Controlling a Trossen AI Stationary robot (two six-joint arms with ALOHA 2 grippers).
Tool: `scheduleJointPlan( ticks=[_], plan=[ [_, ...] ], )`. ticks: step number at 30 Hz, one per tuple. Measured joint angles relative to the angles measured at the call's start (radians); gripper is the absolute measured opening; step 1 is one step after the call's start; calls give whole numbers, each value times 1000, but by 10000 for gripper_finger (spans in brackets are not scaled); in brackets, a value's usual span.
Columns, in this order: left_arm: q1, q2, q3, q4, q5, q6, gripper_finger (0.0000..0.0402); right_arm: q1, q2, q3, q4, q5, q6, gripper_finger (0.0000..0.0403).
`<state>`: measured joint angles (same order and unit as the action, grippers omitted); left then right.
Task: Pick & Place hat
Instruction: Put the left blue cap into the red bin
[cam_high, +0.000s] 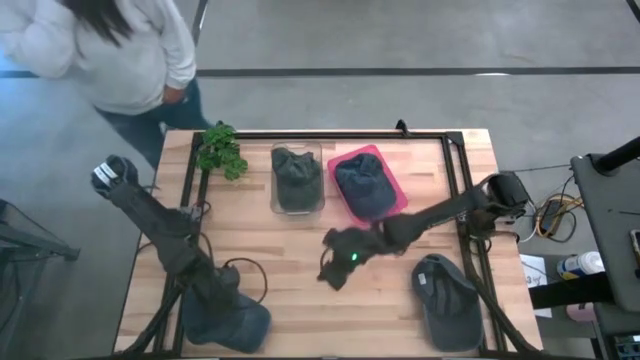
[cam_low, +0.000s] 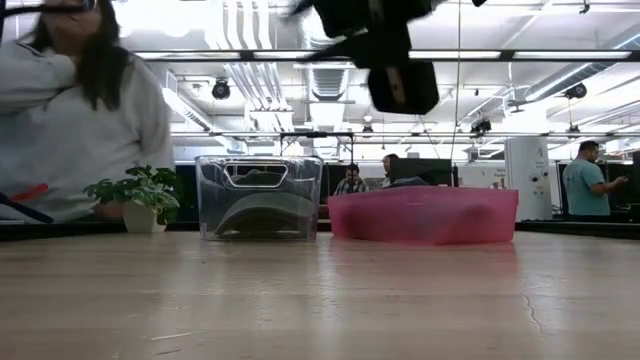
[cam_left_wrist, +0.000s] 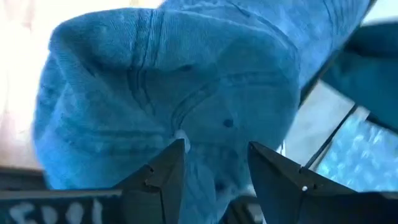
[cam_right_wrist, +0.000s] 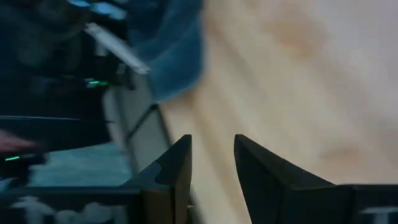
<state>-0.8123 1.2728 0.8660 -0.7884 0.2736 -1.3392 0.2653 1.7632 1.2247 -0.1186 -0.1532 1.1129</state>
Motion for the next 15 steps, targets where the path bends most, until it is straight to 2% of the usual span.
scheduleJointPlan(
  ticks=[4, 7, 11, 15],
  plan=[
    [-17, 0, -76, 102, -46, -110, 168, 72, 90, 1, 211, 37, 91, 121],
    [-17, 0, -137, 204, -47, -186, 168, 112, 173, 24, 303, 72, 186, 128],
    [-17, 1, -221, 406, -70, -270, 168, 153, 301, 94, 366, 98, 272, 143],
    [-17, 2, -285, 577, -147, -339, 168, 171, 423, 210, 393, 102, 324, 164]
  ],
)
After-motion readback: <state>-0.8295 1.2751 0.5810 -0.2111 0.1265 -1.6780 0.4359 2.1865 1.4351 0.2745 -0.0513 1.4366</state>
